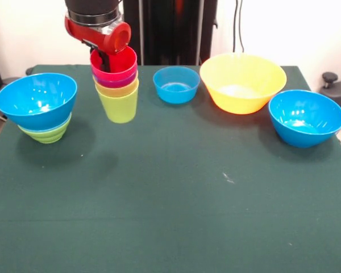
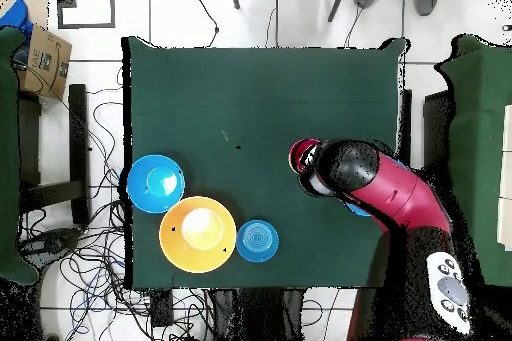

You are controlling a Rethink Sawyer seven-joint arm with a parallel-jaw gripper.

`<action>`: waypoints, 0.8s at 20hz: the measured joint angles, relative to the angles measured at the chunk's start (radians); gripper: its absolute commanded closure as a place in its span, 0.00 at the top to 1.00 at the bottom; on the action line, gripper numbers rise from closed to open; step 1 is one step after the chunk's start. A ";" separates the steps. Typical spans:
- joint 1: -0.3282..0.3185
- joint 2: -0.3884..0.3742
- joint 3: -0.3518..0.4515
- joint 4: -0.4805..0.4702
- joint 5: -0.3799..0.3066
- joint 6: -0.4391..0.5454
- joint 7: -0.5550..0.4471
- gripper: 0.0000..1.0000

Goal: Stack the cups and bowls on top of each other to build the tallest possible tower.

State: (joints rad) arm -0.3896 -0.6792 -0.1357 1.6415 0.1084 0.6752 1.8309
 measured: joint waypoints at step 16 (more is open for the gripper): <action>-0.122 -0.044 0.032 0.000 -0.142 0.000 0.000 0.00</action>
State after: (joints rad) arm -0.5117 -0.7229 -0.1036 1.6415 -0.0337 0.6755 1.8309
